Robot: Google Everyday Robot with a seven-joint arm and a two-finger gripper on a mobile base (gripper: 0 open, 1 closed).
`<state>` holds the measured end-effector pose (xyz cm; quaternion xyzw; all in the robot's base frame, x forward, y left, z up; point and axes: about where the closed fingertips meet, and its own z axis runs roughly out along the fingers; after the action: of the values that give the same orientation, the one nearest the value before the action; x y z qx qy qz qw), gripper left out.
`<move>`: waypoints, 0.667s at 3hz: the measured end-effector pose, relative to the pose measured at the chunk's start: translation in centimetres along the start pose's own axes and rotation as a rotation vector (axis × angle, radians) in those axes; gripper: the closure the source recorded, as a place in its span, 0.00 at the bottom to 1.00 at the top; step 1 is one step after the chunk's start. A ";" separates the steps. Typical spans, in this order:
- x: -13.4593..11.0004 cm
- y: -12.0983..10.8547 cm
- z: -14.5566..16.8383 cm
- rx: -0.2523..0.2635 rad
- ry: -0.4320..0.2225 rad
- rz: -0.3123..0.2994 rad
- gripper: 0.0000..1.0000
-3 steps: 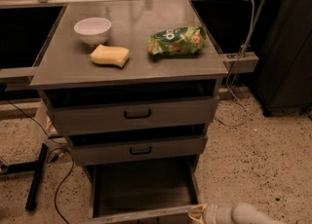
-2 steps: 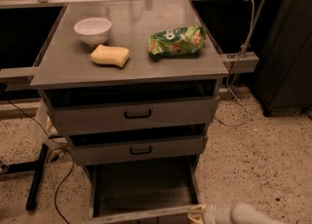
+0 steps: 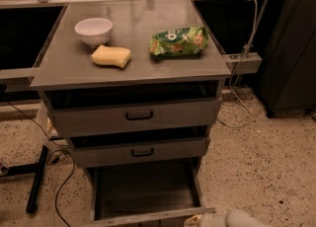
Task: Close bottom drawer
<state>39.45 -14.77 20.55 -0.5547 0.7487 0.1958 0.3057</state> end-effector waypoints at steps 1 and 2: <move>0.6 -0.5 2.2 -0.003 -0.004 -0.031 1.00; 1.2 -1.8 4.3 0.005 0.006 -0.056 1.00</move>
Offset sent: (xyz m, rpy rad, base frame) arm 0.0486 0.0161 -0.0603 -0.0472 -0.0636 0.0503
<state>42.00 -13.46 16.69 -0.5752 0.7344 0.1837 0.3099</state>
